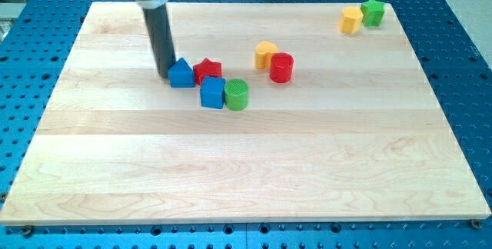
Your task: Separate blue blocks from red star
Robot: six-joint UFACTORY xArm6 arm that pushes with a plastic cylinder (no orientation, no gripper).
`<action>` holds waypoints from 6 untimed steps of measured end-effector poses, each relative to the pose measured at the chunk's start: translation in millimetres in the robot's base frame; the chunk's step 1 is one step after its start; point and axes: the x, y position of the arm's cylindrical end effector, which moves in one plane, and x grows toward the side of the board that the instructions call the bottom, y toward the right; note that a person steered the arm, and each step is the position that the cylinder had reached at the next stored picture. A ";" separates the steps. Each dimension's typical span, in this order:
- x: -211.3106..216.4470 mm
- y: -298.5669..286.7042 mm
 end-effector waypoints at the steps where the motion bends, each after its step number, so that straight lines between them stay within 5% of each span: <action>1: 13.9 3.1; 2: -39.7 -8.7; 5: 15.1 65.7; 6: -10.2 70.2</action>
